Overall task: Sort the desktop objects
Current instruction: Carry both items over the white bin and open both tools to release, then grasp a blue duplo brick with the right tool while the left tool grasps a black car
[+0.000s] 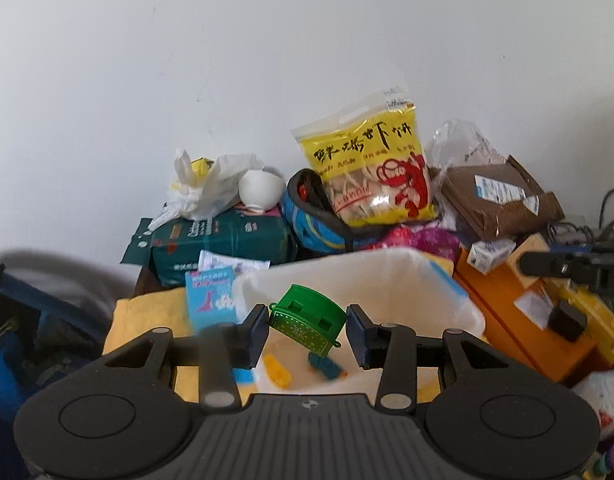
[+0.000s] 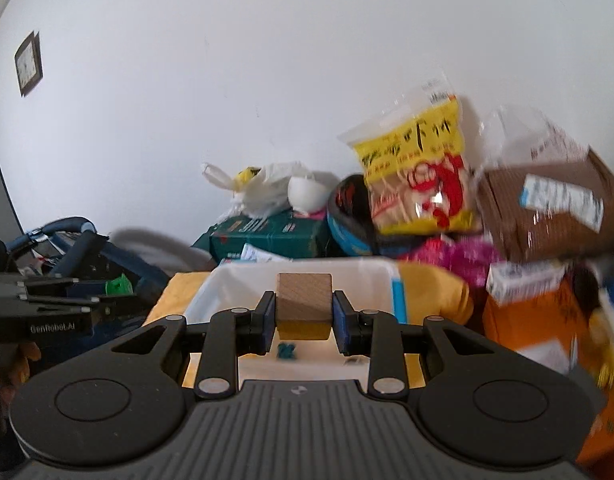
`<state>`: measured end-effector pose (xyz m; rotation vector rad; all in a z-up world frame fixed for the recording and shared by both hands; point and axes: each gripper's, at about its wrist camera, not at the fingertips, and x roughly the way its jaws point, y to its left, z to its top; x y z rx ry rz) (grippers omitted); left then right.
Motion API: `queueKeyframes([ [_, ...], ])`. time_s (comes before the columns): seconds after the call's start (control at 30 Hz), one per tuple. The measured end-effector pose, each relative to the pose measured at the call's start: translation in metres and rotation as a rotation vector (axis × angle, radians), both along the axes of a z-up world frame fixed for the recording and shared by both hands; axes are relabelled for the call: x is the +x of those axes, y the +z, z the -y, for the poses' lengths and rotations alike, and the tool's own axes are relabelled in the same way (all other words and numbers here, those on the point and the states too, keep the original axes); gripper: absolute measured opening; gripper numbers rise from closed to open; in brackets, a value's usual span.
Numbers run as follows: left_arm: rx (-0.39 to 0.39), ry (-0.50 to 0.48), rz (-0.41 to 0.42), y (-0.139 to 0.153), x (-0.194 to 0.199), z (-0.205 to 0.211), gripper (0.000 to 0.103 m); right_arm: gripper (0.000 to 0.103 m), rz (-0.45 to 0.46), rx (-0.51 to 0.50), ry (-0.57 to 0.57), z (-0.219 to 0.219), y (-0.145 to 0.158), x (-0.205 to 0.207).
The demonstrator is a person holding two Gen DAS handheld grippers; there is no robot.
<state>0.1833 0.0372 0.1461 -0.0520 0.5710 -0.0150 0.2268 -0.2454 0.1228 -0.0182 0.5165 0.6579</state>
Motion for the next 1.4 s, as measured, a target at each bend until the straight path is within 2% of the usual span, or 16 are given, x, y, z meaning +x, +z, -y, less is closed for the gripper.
queueKeyframes([
  [0.2, -0.044, 0.022, -0.068, -0.002, 0.043, -0.005, 0.046, 0.032, -0.039, -0.048, 0.026, -0.025, 0.001, 0.033],
  [0.47, -0.019, 0.026, -0.132, -0.011, 0.082, 0.0, 0.047, 0.033, -0.135, -0.144, 0.039, -0.052, -0.014, 0.074],
  [0.5, -0.019, 0.032, -0.136, -0.012, 0.086, 0.001, 0.048, 0.033, -0.138, -0.154, 0.038, -0.055, -0.016, 0.077],
  [0.53, -0.016, 0.034, -0.154, -0.015, 0.09, 0.002, 0.061, 0.033, -0.141, -0.16, 0.036, -0.057, -0.018, 0.08],
  [0.57, -0.005, 0.041, -0.173, -0.018, 0.095, 0.003, 0.076, 0.035, -0.143, -0.168, 0.037, -0.059, -0.019, 0.082],
  [0.6, 0.015, 0.059, -0.181, -0.022, 0.097, 0.005, 0.08, 0.042, -0.14, -0.176, 0.036, -0.061, -0.021, 0.084],
  [0.63, 0.036, 0.072, -0.181, -0.025, 0.098, 0.005, 0.08, 0.059, -0.134, -0.184, 0.027, -0.062, -0.024, 0.085],
  [0.67, 0.052, 0.076, -0.182, -0.027, 0.098, 0.004, 0.08, 0.066, -0.124, -0.182, 0.016, -0.061, -0.025, 0.086],
  [0.77, 0.05, 0.1, -0.181, -0.034, 0.092, -0.001, 0.08, 0.066, -0.13, -0.162, -0.001, -0.057, -0.032, 0.085],
  [0.87, 0.028, 0.09, -0.148, -0.037, 0.072, -0.007, 0.08, 0.066, -0.143, -0.134, 0.002, -0.045, -0.039, 0.072],
  [0.97, 0.048, 0.054, -0.112, -0.045, 0.04, -0.007, 0.08, 0.066, -0.137, -0.112, 0.022, -0.035, -0.045, 0.05],
  [1.13, 0.048, 0.02, -0.097, -0.072, -0.033, -0.003, 0.08, 0.066, -0.101, -0.14, 0.095, -0.016, -0.069, -0.019],
  [1.33, 0.015, -0.016, -0.133, -0.109, -0.117, 0.011, 0.08, 0.066, -0.12, -0.198, 0.182, -0.004, -0.117, -0.11],
  [1.4, -0.019, -0.018, -0.168, -0.123, -0.14, 0.016, 0.08, 0.066, -0.116, -0.228, 0.218, -0.001, -0.134, -0.137],
])
